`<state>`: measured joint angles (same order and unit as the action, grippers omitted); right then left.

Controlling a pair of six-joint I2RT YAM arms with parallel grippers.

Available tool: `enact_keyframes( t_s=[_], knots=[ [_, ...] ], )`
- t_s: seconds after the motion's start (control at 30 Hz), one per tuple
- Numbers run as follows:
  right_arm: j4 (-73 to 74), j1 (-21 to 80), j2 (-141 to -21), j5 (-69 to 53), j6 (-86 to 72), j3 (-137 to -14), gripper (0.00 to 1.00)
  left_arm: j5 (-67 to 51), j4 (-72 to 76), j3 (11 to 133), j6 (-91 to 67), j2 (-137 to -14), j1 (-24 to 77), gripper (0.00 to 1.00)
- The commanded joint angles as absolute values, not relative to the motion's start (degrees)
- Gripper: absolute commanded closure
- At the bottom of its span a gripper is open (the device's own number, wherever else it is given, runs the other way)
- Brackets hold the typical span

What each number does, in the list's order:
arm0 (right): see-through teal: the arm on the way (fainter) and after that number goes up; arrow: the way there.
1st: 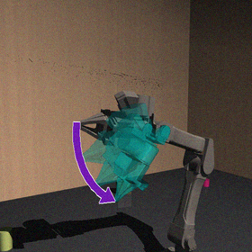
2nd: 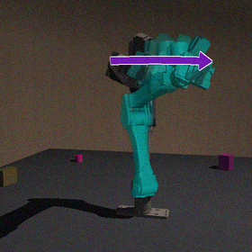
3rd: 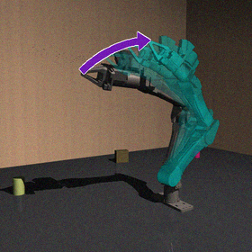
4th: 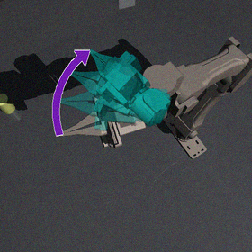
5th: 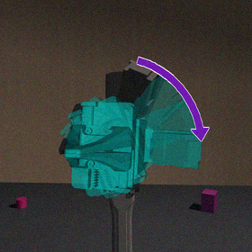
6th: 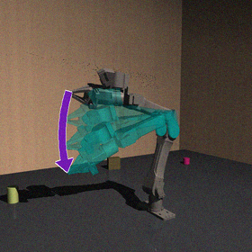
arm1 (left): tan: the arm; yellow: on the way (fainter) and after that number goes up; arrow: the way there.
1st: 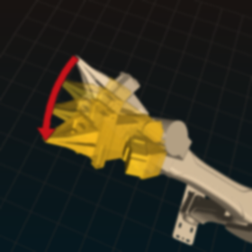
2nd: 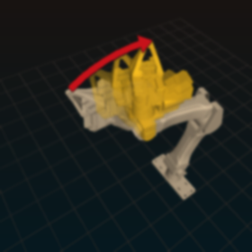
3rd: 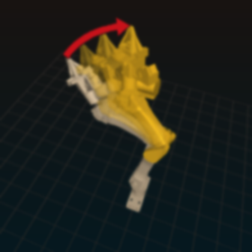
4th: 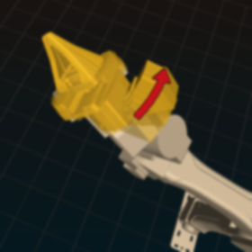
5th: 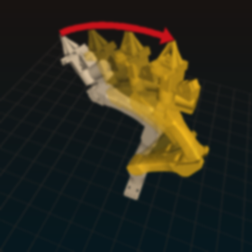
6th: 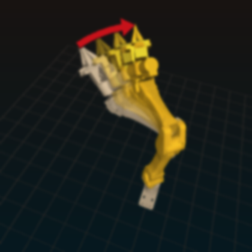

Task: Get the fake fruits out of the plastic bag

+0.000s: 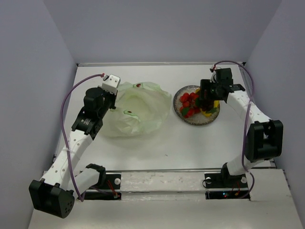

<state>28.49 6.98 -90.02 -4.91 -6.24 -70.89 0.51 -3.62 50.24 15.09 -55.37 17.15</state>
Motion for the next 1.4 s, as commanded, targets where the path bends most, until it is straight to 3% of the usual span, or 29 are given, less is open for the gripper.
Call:
enact_keyframes(
  t_s=[0.0,0.3,0.47,0.6,0.67,1.07,1.17,1.37],
  knots=[
    [32.6,9.13,-88.68,-1.33,-3.52,-78.04,0.2,0.26,-0.44,50.01,15.73,-54.84,16.96,1.0],
    [35.52,21.86,-83.24,10.28,-5.01,-96.31,0.17,-2.99,-2.11,49.31,18.28,-55.19,16.96,1.0],
    [25.41,36.45,-79.9,-7.32,-4.4,-93.35,0.38,-3.16,-2.28,49.83,18.81,-55.37,16.96,1.0],
    [19.17,48.58,-82.34,-13.26,-4.74,-86.76,0.53,-3.69,-3.16,50.1,19.16,-54.85,16.96,1.0],
    [16.02,49.92,-86.82,-14.85,-6.49,-85.44,0.63,-4.04,-3.86,49.83,20.38,-54.23,16.96,1.0],
    [-8.23,59.23,-107.48,-11.16,-5.28,-79.55,0.96,-8.26,-6.59,44.74,27.6,-47.99,16.96,1.0],
    [-10.98,65.54,-111.7,-9.85,-3.44,-76.56,0.99,-10.1,-6.59,43.16,28.56,-46.33,16.96,1.0],
    [-13.35,66.18,-113.73,-5.64,-5.8,-73.13,0.99,-10.54,-6.33,38.15,32.6,-40.36,16.35,1.0]
  ],
)
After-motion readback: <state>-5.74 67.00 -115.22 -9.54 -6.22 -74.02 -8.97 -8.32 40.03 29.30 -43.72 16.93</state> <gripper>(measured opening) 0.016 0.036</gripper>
